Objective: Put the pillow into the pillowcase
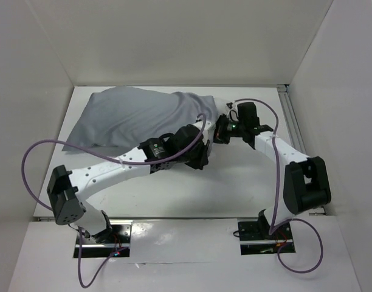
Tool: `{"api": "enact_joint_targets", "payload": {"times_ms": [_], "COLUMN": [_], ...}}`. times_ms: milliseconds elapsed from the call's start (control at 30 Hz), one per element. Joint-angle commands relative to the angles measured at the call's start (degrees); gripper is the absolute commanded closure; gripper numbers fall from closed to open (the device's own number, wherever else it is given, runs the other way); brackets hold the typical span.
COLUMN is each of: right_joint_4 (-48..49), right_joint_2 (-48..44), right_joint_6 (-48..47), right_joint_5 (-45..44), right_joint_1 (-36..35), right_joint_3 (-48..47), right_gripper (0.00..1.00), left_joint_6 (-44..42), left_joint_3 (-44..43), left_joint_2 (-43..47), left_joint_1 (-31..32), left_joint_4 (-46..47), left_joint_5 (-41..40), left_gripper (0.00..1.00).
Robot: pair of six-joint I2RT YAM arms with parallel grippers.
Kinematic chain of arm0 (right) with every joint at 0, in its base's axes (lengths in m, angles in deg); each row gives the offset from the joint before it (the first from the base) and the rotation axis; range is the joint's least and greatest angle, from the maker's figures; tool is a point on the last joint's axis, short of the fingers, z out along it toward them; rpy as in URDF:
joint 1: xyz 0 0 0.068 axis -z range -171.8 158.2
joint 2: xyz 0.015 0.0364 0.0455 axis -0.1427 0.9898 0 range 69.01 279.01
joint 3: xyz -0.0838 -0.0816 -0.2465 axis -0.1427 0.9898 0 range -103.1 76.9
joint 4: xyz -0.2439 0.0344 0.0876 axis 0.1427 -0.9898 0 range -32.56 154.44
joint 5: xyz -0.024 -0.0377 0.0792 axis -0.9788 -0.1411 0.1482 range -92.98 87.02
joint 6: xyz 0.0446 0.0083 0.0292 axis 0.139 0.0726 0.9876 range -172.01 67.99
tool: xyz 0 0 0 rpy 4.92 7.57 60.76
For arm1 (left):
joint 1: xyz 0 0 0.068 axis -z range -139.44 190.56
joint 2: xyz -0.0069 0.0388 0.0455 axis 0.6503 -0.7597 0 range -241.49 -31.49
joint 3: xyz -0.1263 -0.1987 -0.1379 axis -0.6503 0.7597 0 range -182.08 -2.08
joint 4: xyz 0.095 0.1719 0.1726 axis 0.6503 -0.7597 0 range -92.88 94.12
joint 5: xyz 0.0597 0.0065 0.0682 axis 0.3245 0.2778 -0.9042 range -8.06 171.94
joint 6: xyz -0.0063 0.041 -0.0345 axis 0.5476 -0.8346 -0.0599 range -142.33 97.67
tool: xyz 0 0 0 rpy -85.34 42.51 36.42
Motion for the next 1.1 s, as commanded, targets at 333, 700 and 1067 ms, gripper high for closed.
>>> {"api": "enact_joint_targets", "payload": {"times_ms": [333,700,1067], "right_joint_4": [9.5,-24.9,-31.6], "right_joint_2": [3.1,-24.4,-25.3], "right_joint_6": [4.0,-0.7,-1.3], "right_joint_5": [1.1,-9.6,-13.9], "right_joint_1": [-5.8,-7.6,-7.5], "right_joint_3": [-4.5,-3.4,-4.1], "right_gripper": [1.00,1.00,1.00], "left_joint_6": [-0.4,-1.9,9.2], "left_joint_3": [-19.1,-52.9,-65.5], "left_joint_2": [4.9,-0.3,-35.9], "left_joint_1": [-9.9,-6.1,-30.4], "left_joint_4": [4.5,-8.2,-4.9], "left_joint_5": [35.3,36.6,48.6], "left_gripper": [1.00,1.00,1.00]}}
